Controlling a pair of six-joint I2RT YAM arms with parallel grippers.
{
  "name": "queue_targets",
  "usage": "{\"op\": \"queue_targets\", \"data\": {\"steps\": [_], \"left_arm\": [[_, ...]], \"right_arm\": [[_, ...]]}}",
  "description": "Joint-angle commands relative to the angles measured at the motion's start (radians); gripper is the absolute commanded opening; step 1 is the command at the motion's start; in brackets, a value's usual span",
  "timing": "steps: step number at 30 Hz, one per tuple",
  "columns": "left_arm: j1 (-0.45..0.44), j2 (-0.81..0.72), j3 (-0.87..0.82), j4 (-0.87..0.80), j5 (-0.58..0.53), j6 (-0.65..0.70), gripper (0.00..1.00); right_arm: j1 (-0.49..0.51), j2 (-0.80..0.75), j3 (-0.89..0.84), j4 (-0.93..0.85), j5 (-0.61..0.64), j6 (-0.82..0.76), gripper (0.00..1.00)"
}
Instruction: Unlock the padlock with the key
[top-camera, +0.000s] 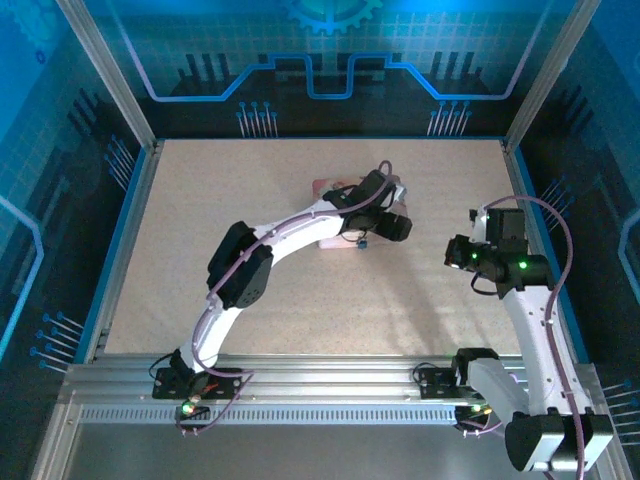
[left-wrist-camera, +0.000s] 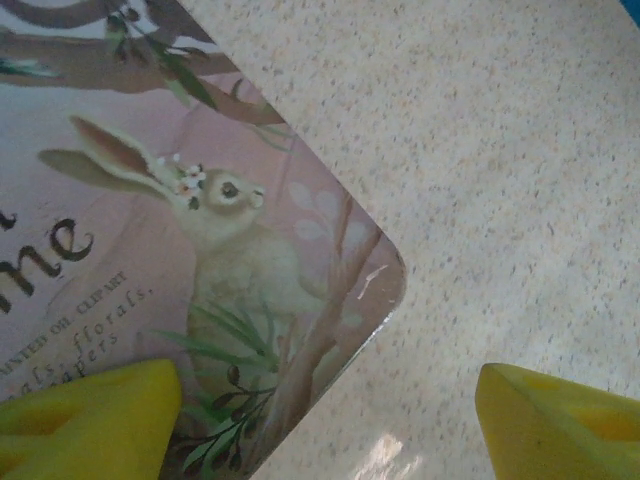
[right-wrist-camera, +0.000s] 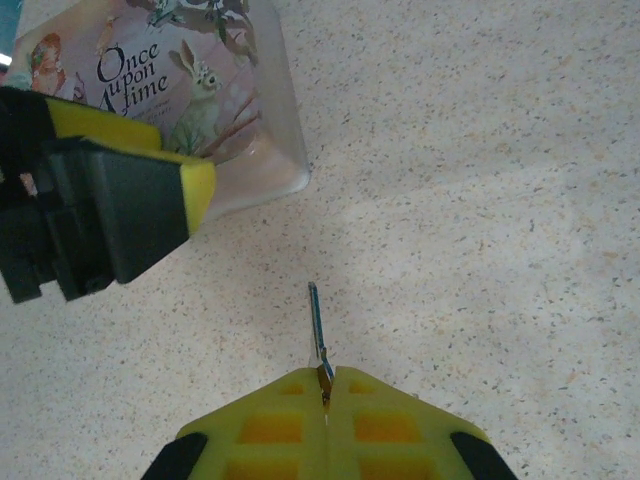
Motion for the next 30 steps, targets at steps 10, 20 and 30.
{"op": "queue_targets", "data": {"steps": [10,20,30], "left_arm": [[-0.002,-0.272,-0.416,0.073,-0.030,-0.098,0.79],[0.011,-0.426,-0.485,0.124,-0.037,-0.097,0.84],[0.117,-0.768,-0.860,0.226,0.009,-0.167,0.84]], "right_arm": [[-0.001,0.032,-0.113,0.147,-0.318,-0.021,0.00],[0.138,0.110,-0.184,0.330,-0.399,-0.002,0.00],[0.214,0.339,-0.204,0.728,-0.556,0.155,0.00]]}}
